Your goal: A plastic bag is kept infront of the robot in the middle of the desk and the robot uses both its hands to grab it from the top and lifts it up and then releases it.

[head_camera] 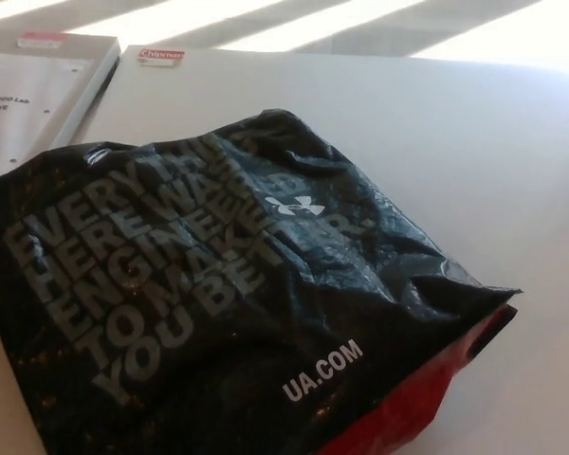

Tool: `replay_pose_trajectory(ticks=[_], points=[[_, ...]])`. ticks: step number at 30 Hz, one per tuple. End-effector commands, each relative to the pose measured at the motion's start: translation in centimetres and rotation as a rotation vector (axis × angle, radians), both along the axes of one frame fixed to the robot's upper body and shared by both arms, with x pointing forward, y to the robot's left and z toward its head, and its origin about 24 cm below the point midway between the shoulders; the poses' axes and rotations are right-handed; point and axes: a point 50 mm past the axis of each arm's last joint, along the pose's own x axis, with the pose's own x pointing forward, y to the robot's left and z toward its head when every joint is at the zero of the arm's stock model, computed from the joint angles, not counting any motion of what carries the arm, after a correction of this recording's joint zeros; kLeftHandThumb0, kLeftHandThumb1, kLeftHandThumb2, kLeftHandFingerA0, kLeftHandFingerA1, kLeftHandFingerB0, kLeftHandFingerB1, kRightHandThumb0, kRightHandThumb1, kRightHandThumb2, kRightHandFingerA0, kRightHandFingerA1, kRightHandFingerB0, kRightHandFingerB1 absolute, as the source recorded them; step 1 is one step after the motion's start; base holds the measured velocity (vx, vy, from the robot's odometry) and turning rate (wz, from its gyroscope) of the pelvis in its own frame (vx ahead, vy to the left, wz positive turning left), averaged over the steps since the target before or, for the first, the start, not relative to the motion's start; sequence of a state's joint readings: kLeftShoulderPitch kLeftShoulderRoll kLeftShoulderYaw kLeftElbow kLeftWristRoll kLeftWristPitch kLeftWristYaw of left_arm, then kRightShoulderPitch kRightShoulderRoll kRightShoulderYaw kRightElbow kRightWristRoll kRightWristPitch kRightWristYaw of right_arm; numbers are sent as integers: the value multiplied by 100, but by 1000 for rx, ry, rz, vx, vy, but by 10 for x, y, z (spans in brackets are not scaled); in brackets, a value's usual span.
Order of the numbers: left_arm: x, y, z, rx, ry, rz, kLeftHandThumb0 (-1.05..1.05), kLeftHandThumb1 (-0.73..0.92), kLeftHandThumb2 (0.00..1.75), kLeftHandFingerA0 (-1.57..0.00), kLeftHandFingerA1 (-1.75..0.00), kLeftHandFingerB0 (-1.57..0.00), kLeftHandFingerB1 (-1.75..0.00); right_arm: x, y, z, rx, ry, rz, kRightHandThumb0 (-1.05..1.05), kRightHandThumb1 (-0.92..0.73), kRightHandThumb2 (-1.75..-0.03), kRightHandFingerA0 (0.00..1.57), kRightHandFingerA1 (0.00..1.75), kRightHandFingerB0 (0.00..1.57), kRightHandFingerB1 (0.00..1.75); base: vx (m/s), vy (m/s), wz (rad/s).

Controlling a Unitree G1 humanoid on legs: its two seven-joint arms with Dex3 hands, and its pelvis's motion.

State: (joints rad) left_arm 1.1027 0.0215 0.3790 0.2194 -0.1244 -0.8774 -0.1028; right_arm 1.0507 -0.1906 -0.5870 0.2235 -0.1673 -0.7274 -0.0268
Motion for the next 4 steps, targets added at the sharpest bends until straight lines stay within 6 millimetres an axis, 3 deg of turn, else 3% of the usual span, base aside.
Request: replay_pose_trajectory(ticks=[1, 4], points=[[-63, 59, 34, 124, -273, 489, -59, 67, 103, -3, -45, 0, -36, -44, -59, -4, -385, 283, -30, -70, -68, -95, 0, 12, 0, 11, 0, 0, 0], [-67, 67, 22, 117, -224, 528, -60, 68, 103, 0, -44, -1, -32, -49, -70, -8, -411, 329, -95, -70, -65, -93, 0, 12, 0, 10, 0, 0, 0]])
